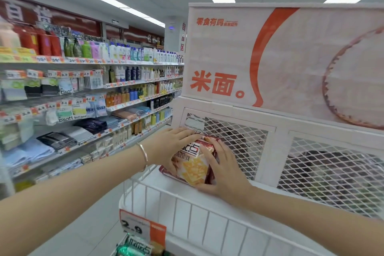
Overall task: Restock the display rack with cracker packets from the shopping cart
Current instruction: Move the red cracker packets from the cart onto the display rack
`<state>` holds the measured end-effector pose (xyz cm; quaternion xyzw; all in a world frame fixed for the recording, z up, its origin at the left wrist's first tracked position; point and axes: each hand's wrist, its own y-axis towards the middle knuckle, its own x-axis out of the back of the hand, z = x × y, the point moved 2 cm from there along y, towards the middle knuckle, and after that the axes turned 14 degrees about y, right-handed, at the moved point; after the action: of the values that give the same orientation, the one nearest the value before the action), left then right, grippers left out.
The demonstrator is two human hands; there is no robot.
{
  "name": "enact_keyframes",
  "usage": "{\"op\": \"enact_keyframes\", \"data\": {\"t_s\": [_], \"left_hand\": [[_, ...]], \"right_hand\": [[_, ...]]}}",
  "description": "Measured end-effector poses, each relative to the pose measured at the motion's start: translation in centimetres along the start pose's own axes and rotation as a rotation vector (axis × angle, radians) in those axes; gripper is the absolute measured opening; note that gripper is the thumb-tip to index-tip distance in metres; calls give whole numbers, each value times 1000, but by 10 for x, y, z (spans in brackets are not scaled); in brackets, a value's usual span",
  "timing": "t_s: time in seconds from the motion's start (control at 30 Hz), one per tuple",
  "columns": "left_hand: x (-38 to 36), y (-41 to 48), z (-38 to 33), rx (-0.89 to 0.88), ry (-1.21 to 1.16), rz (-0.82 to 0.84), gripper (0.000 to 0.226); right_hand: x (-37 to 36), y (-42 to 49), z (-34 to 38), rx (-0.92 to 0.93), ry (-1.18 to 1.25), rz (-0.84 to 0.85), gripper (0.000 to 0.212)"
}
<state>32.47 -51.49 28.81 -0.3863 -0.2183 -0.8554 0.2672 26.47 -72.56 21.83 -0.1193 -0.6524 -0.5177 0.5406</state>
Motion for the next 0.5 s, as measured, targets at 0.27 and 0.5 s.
{"op": "enact_keyframes", "data": {"t_s": [0.27, 0.5], "left_hand": [[42, -41, 28, 247, -258, 91, 105], [18, -171, 69, 561, -400, 151, 38]], "right_hand": [[71, 20, 35, -118, 3, 82, 74], [60, 66, 142, -98, 81, 86, 78]]}}
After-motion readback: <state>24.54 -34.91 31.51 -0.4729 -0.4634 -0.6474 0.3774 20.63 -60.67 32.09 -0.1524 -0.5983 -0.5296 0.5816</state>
